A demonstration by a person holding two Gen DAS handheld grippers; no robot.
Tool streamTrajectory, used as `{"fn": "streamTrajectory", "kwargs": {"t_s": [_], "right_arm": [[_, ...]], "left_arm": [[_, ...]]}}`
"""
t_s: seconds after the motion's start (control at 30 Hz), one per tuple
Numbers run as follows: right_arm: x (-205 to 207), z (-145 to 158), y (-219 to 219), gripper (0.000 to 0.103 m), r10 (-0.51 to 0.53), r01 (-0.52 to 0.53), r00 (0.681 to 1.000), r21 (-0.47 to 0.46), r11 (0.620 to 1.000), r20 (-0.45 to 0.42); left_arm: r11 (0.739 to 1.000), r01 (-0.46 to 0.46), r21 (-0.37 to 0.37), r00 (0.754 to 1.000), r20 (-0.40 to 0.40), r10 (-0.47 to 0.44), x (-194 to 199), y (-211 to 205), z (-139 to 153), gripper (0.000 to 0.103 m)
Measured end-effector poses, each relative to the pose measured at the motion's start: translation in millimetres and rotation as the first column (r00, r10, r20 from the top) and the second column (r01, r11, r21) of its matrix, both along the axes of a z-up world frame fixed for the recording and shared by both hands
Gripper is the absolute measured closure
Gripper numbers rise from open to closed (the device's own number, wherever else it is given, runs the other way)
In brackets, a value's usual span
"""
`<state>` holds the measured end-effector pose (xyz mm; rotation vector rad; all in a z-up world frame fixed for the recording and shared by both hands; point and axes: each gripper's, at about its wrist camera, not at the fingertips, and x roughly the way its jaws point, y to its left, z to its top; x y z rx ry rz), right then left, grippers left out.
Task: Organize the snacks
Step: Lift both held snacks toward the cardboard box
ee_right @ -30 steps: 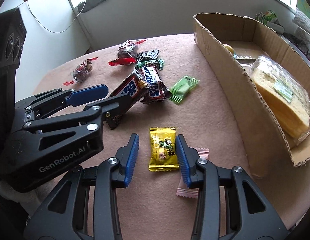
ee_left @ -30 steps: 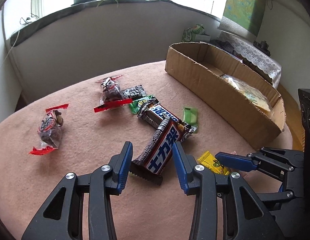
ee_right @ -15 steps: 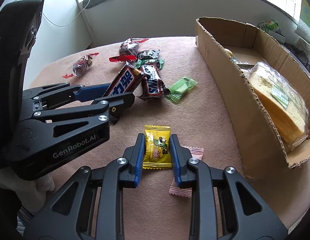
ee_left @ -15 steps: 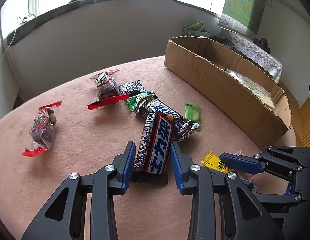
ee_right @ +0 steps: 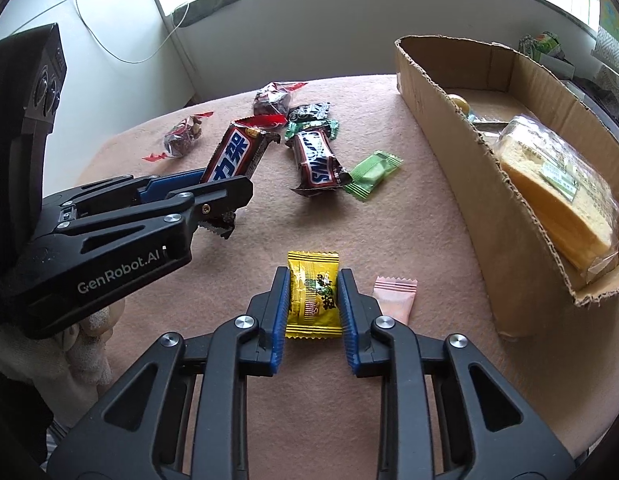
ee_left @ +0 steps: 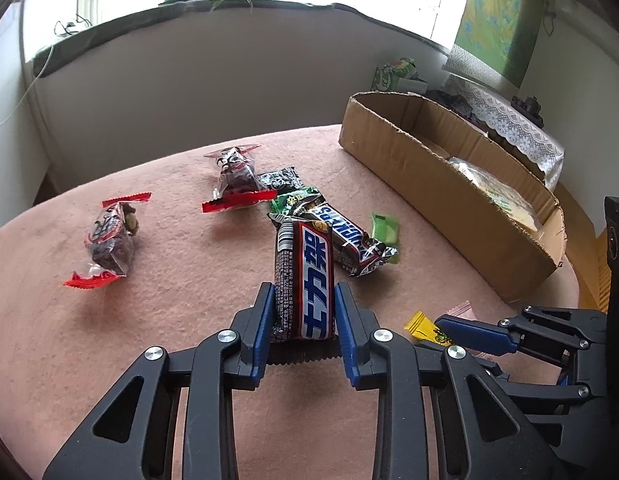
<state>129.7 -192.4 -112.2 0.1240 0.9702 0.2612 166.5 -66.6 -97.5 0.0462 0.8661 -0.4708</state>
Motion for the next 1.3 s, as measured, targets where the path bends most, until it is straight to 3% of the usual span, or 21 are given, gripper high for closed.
{"fn": "streamTrajectory", "kwargs": {"t_s": [0.6,0.93,1.3], "right_arm": [[-26.9,74.1,-28.7,0.079,0.001,-0.012,0.987,0.065,0.998,0.161],[-3.9,113.6,-90.1,0.079,-0.066,0.061,0.965,0.027,0.998,0.252],[47.5,123.4,-150.8,0.079,-0.119,0.118,0.957,0.022,0.993,0.265]], "left_arm": [[0.996,-0.020,-0.091,0.998,0.053,0.025,-12.0,-9.9,40.1,0.075],[0.991,0.031,-0.128,0.997,0.074,-0.022,-8.0,-49.7,56.6,0.075],[0.985,0.087,-0.147,0.994,0.076,-0.077,2.7,-103.1,65.1,0.075]]}}
